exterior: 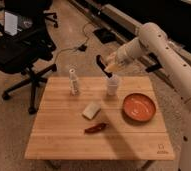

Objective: Place the eraser in the ceramic cup

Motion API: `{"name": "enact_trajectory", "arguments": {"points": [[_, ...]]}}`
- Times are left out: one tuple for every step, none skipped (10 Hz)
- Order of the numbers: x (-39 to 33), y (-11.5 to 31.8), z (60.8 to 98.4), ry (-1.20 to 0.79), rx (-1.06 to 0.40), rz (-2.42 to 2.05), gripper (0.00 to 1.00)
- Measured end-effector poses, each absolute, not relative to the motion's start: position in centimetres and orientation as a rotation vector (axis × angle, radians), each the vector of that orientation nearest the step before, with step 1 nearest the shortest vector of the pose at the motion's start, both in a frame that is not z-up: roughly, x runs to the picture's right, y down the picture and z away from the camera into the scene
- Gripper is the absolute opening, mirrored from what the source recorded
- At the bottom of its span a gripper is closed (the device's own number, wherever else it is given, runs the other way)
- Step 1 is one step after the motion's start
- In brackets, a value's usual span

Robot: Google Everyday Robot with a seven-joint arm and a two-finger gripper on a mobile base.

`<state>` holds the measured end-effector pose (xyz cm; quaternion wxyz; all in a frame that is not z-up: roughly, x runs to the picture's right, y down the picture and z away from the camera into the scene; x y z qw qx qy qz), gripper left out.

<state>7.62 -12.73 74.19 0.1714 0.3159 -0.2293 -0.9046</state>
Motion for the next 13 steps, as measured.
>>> {"name": "enact_trajectory", "arguments": {"points": [[8.0, -13.3, 75.3, -0.627, 0.888, -2.555, 0.02], [8.3, -13.7, 76.0, -0.612, 0.877, -2.543, 0.02], [8.7, -14.0, 76.8, -0.596, 0.863, -2.522, 0.02], [9.5, -14.0, 77.9, -0.582, 0.842, -2.488, 0.02], [10.1, -13.8, 78.6, -0.578, 0.830, -2.470, 0.02], [10.3, -13.6, 79.1, -0.577, 0.822, -2.456, 0.02], [10.5, -13.2, 79.8, -0.583, 0.814, -2.438, 0.02], [10.7, -12.6, 80.8, -0.593, 0.808, -2.421, 0.02], [10.7, -12.1, 81.4, -0.602, 0.809, -2.411, 0.02], [10.7, -11.6, 82.1, -0.611, 0.810, -2.401, 0.02], [10.5, -11.0, 83.1, -0.622, 0.814, -2.391, 0.02], [10.4, -10.9, 83.6, -0.623, 0.818, -2.382, 0.02], [10.4, -11.0, 84.0, -0.624, 0.820, -2.375, 0.02]]}}
